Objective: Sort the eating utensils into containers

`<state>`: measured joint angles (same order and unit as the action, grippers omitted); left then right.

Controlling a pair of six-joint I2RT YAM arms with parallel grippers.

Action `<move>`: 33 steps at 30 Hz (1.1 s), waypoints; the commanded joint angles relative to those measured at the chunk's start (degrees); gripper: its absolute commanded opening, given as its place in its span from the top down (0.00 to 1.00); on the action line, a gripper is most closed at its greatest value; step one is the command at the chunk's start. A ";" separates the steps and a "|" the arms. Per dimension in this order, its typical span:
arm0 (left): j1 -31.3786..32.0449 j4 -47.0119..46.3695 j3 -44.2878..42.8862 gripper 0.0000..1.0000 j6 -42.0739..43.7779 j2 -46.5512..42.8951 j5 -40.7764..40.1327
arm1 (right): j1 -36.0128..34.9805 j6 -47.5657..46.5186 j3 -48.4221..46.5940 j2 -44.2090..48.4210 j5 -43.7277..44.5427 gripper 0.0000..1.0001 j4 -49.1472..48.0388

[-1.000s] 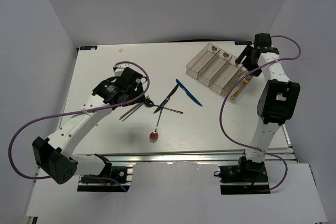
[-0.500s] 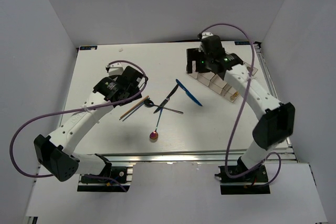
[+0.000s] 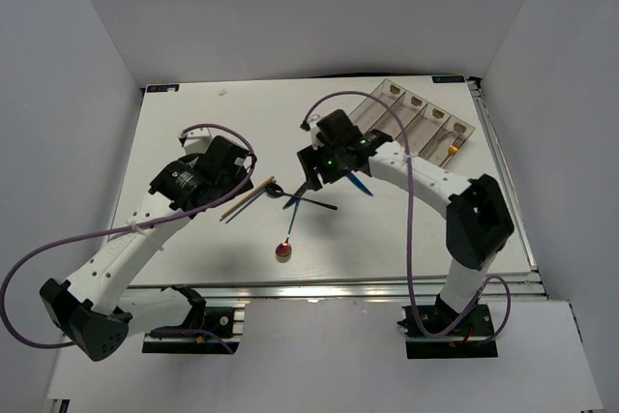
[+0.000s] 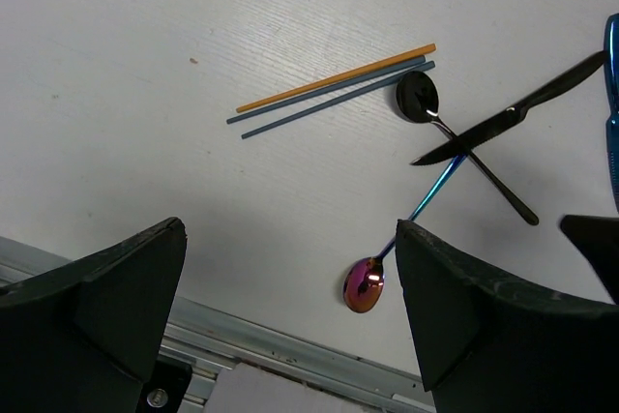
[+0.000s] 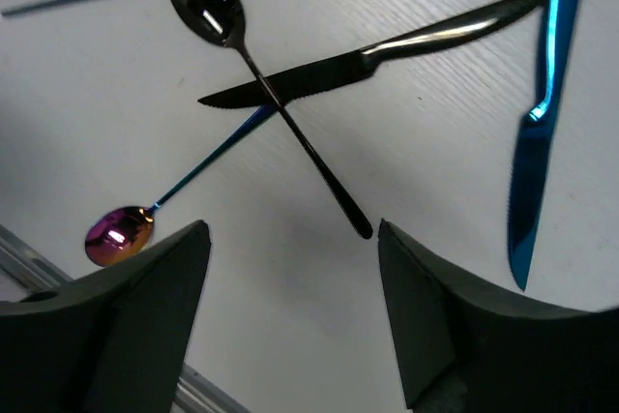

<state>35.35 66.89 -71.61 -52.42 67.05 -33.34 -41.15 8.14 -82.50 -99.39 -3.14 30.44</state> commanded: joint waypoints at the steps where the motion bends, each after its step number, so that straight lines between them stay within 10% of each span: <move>1: -0.02 -1.32 1.39 0.02 -1.72 -3.14 1.87 | -2.44 -8.04 -3.89 -4.04 -0.65 0.31 0.33; 22: -0.02 -1.15 9.21 0.02 0.48 -9.48 7.15 | -6.31 -19.57 -11.98 -24.44 0.15 0.50 0.68; 33: -0.02 -1.50 9.56 0.02 1.71 -9.30 7.24 | -6.75 -19.66 -11.55 -25.68 -1.17 0.94 2.26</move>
<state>35.35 65.91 -62.28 -51.44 58.61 -26.20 -47.33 -11.27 -93.95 -123.81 -3.25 31.05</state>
